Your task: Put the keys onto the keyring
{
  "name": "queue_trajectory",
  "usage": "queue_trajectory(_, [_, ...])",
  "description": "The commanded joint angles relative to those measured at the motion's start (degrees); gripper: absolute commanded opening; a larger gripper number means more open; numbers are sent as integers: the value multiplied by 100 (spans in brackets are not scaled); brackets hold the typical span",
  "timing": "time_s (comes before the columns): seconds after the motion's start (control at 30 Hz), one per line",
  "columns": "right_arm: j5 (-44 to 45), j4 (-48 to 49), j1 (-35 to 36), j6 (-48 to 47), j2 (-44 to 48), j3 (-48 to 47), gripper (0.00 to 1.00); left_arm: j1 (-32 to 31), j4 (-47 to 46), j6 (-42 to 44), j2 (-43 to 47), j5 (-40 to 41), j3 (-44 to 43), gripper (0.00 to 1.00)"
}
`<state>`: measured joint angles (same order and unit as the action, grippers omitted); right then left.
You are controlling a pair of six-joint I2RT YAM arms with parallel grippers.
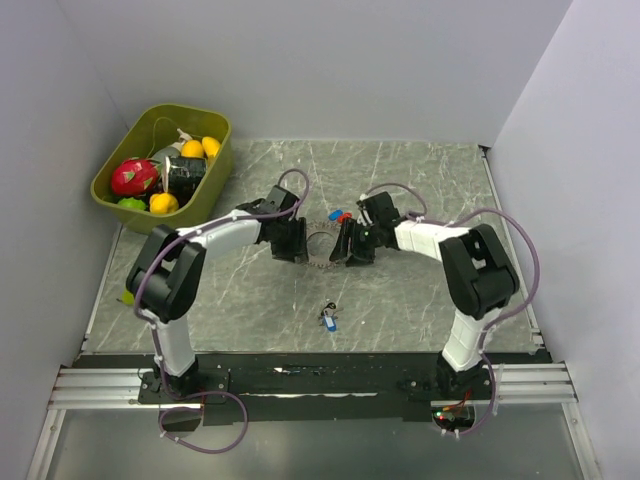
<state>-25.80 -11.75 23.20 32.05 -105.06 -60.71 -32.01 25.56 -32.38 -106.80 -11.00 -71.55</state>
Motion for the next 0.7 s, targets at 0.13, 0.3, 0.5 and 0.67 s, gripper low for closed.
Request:
queue_trajectory(0.13, [742, -292, 263, -444, 1556, 674, 90, -113, 11, 197, 1468, 714, 614, 91])
queue_trajectory(0.3, [1287, -697, 833, -980, 1936, 753, 96, -113, -499, 127, 2373, 407, 1230, 99])
queue_trajectory(0.5, [1919, -1136, 1756, -1263, 2068, 692, 92, -104, -1158, -101, 2840, -419, 1906, 97])
queue_trajectory(0.67, [2097, -1225, 2285, -1149, 2042, 788, 78, -113, -1510, -383, 2981, -885, 2320, 93])
